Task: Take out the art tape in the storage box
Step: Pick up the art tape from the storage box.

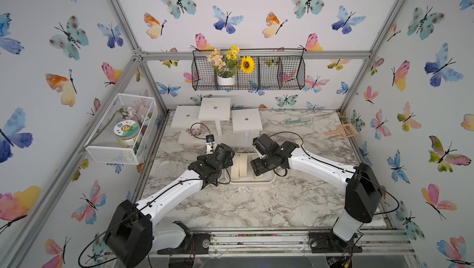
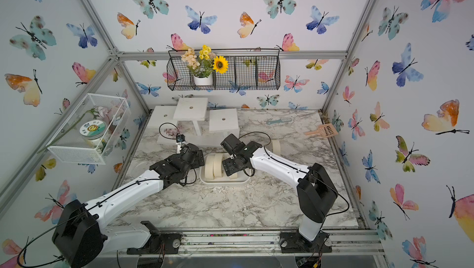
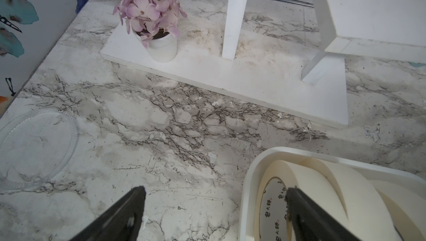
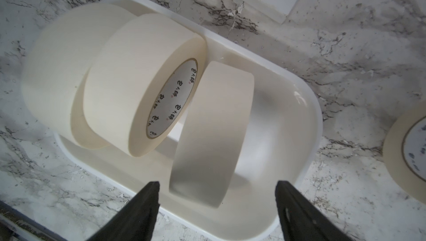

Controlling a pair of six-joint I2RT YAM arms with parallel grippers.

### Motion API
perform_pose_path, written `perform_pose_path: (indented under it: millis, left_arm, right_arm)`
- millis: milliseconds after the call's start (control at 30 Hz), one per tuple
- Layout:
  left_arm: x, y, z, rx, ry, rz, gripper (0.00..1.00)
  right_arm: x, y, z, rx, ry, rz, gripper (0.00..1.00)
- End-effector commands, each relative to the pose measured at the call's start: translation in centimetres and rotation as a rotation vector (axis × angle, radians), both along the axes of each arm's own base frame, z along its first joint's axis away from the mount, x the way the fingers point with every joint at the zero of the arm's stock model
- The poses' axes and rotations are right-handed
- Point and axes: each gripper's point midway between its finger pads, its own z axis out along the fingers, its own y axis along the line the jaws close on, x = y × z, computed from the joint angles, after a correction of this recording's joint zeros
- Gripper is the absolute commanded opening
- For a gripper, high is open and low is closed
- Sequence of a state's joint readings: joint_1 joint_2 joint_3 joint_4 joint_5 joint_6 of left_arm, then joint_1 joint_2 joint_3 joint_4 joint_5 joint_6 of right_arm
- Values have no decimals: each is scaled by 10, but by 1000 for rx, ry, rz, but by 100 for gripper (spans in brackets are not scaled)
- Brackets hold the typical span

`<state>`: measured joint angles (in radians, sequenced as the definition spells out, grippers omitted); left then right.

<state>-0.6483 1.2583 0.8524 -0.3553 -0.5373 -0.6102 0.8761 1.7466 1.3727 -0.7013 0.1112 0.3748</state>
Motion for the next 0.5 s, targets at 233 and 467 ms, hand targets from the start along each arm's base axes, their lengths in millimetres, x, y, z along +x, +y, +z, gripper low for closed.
perform_pose_path:
  millis: [233,467]
  left_arm:
    - [-2,0,-2,-5,-2,-4,100]
    - [1,-3,-6,-3,5,-8,100]
  right_arm:
    - [12,12,-6,3,-3,-23,48]
    - [11,6,26,32,-46,-34,4]
